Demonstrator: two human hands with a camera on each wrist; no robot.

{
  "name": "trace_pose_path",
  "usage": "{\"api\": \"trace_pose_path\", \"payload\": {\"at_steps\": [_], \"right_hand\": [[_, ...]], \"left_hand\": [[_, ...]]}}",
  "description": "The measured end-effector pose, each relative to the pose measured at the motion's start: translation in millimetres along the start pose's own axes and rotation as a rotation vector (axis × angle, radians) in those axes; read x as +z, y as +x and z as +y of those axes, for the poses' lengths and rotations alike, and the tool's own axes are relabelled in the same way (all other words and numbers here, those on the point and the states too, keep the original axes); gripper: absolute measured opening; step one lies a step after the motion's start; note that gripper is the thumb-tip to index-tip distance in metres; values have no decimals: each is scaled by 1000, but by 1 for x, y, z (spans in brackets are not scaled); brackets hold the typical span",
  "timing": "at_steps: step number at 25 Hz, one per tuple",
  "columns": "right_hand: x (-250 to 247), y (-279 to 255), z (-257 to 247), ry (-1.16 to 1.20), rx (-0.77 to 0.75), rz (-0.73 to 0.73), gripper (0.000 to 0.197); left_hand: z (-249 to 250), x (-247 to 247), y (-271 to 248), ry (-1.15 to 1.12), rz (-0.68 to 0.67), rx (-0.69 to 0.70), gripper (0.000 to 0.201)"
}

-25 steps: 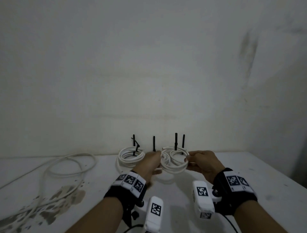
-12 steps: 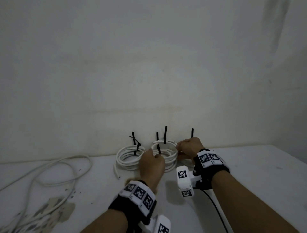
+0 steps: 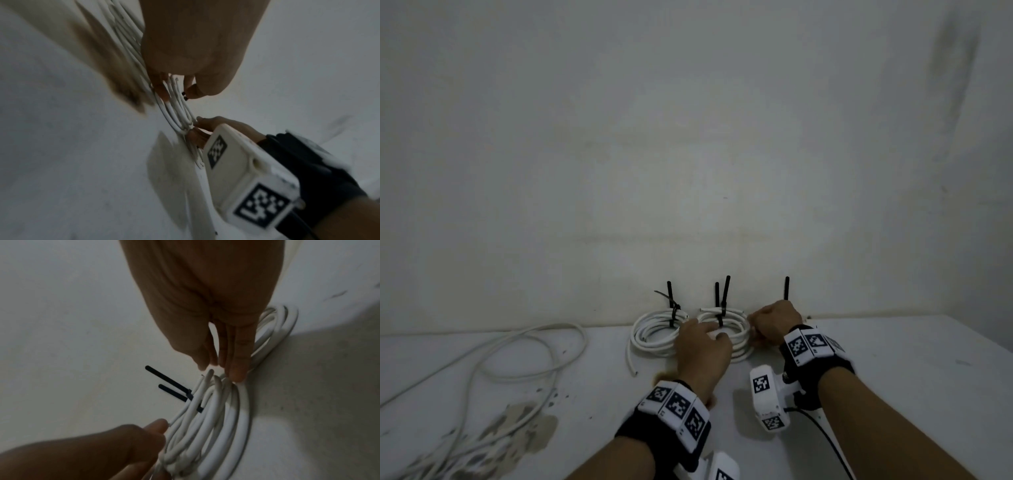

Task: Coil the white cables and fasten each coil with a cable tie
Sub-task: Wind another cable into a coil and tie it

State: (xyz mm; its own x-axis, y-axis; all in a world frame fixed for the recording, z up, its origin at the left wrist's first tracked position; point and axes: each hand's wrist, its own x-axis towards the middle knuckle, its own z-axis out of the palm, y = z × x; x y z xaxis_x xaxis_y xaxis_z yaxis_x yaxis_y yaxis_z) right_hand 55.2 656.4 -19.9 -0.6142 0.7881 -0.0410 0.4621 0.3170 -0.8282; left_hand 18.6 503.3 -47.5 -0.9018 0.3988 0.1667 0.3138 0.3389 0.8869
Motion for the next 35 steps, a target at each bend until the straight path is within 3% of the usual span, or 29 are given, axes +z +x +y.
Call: {"api": "trace_pose_path", "payload": {"at_steps": [4, 7, 10, 18, 20, 23, 27, 33, 35], "right_hand": [[-18, -29, -15, -14, -68, 62, 23], [-26, -63, -49, -79, -113, -71, 27], [-12, -108, -90, -250, -263, -213, 27], [129, -246, -185, -569, -614, -730, 20], [171, -280, -197, -707, -759, -832, 30], [221, -314, -199, -916, -921, -854, 53], [261, -333, -200, -1082, -947, -850, 58], [258, -329, -196, -1130, -994, -812, 29], [248, -328, -194, -1034, -961, -839, 24]], "left_hand": [[10, -31, -6, -160, -16, -74, 22], [17, -70, -15, -185, -34, -137, 18], [13, -126, -25, -130, -16, -158, 17], [-51, -317, -76, 115, 0, -248, 19], [-74, -367, -95, 217, -15, -298, 19], [-104, -421, -121, 323, -127, -377, 21], [-137, -451, -142, 455, -326, -427, 43], [-158, -447, -139, 572, -298, -382, 35], [-161, -443, -136, 628, -268, -361, 46]]}}
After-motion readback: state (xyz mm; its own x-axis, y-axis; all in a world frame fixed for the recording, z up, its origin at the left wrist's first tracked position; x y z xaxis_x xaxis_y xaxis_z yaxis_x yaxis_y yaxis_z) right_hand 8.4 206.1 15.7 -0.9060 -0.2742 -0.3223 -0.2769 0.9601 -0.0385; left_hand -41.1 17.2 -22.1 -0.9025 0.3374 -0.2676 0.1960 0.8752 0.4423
